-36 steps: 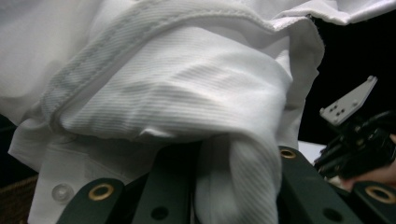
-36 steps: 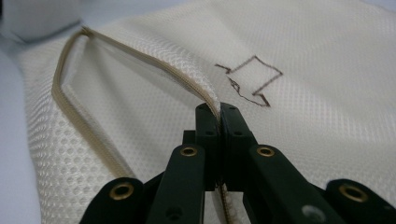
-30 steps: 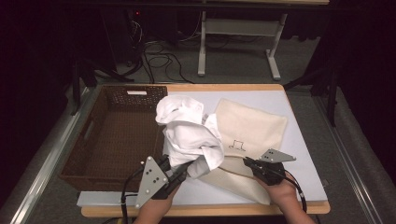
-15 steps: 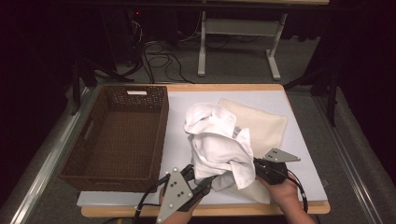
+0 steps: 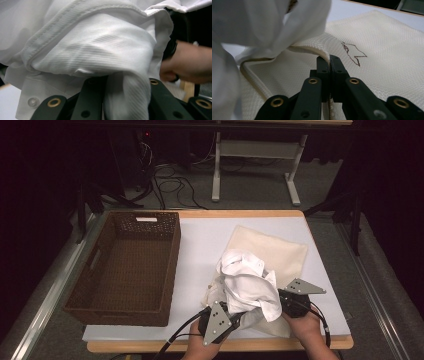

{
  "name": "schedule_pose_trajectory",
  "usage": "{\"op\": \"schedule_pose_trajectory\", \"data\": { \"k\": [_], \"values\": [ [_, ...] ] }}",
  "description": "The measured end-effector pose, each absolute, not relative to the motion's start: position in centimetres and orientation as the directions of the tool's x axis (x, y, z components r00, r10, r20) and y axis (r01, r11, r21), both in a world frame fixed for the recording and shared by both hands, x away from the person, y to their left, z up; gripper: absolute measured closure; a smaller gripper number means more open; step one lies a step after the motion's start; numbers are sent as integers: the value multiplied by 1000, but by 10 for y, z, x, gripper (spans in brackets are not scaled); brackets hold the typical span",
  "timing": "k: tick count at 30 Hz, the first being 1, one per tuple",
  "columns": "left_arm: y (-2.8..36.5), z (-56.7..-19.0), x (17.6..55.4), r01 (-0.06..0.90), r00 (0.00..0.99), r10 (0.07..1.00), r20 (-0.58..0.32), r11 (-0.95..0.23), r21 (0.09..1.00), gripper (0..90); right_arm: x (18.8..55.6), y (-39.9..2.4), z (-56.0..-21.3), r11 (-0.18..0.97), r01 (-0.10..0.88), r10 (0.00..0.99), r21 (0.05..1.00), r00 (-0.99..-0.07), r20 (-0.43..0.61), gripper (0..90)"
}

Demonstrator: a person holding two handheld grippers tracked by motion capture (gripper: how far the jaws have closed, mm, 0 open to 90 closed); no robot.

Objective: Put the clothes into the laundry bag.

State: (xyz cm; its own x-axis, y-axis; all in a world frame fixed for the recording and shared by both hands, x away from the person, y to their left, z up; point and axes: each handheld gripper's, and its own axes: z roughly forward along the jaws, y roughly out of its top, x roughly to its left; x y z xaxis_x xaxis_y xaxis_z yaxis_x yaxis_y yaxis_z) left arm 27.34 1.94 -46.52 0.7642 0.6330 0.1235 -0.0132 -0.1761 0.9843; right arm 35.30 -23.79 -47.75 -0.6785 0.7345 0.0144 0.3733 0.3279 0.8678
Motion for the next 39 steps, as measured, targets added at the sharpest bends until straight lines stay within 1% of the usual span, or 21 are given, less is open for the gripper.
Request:
{"op": "schedule_pose_trajectory", "data": {
  "k": [4, 8, 14, 20, 23, 25, 27, 28, 29, 31, 38, 39],
  "values": [
    [13, -478, 282, 38, 765, 635, 108, -213, 976, 766, 351, -238, -475, 315, 370, 737, 874, -675, 20, 888],
    [7, -484, 291, 73, 764, 641, 70, -194, 978, 766, 349, -238, -473, 316, 347, 726, 883, -687, 10, 889],
    [-11, -487, 305, 90, 749, 656, 92, -238, 967, 766, 347, -241, -470, 287, 338, 731, 896, -682, 23, 891],
    [-20, -495, 310, 111, 749, 653, 110, -288, 951, 767, 346, -244, -469, 281, 331, 736, 901, -677, 20, 895],
    [-21, -500, 314, 141, 749, 652, 116, -328, 934, 767, 345, -245, -467, 284, 319, 741, 904, -672, 5, 896],
    [-22, -502, 315, 160, 751, 652, 108, -338, 927, 767, 344, -245, -467, 281, 319, 742, 905, -670, 5, 896],
    [-23, -508, 322, 211, 753, 651, 93, -373, 904, 767, 343, -245, -466, 283, 305, 745, 909, -667, -7, 897],
    [-23, -508, 322, 211, 753, 651, 93, -373, 904, 766, 343, -245, -466, 283, 305, 745, 909, -667, -7, 897],
    [-23, -512, 326, 245, 755, 652, 76, -387, 889, 766, 342, -245, -464, 279, 301, 746, 912, -665, -9, 897],
    [-24, -516, 330, 269, 755, 653, 64, -397, 878, 765, 342, -245, -464, 285, 290, 742, 913, -670, -19, 897],
    [-25, -519, 332, 291, 756, 653, 40, -390, 873, 757, 340, -246, -461, 273, 280, 740, 920, -672, -15, 897],
    [-23, -518, 332, 297, 763, 646, 18, -375, 878, 740, 340, -247, -462, 271, 279, 739, 921, -673, -14, 897]
  ]
}}
